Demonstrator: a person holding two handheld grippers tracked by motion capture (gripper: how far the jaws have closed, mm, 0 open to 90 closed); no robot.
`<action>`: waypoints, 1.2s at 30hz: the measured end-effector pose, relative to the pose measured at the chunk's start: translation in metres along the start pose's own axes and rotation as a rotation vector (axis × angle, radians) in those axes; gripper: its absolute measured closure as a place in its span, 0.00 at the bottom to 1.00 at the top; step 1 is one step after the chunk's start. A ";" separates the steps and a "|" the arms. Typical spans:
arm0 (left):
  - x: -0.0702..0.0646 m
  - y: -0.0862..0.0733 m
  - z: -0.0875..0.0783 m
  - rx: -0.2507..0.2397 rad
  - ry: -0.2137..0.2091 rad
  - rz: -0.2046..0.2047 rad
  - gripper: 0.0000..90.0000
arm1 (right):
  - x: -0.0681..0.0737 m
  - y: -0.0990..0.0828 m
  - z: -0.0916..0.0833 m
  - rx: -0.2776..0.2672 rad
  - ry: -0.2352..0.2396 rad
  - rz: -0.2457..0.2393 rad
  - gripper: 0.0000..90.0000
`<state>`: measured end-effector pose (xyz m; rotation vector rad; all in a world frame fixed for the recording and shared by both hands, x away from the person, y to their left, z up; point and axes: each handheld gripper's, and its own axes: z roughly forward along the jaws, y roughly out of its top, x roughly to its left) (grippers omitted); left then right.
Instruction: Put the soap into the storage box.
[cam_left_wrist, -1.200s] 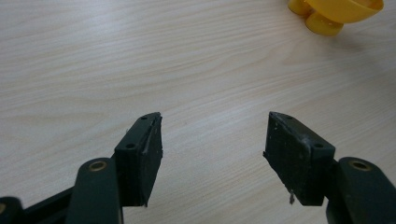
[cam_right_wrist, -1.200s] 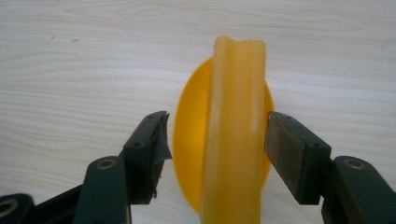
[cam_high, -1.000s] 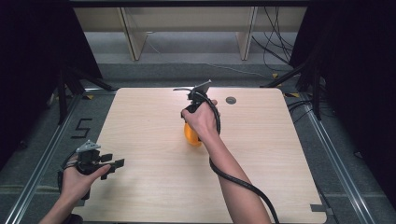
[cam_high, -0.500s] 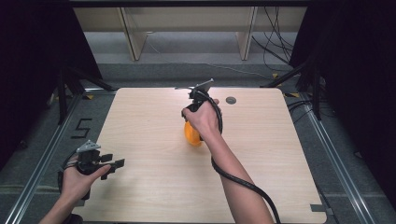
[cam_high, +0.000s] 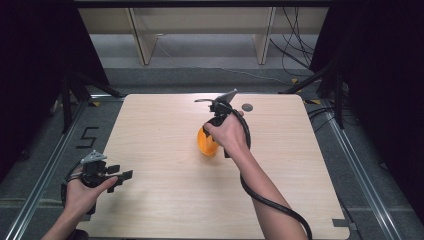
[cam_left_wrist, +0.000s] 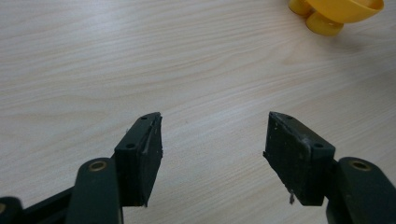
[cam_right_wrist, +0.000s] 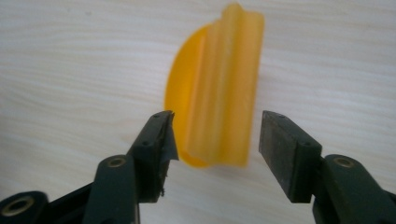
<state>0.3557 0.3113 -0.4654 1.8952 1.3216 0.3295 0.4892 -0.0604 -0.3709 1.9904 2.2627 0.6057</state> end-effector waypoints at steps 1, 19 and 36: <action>0.000 0.000 0.000 0.007 0.000 0.007 0.40 | -0.005 -0.004 -0.002 0.006 0.001 -0.012 0.54; -0.001 -0.002 0.002 0.010 0.008 0.003 0.40 | -0.096 -0.126 -0.004 -0.030 0.051 -0.180 0.79; -0.002 -0.002 0.006 0.003 -0.009 0.019 0.40 | -0.127 -0.160 -0.002 -0.157 0.101 -0.241 0.73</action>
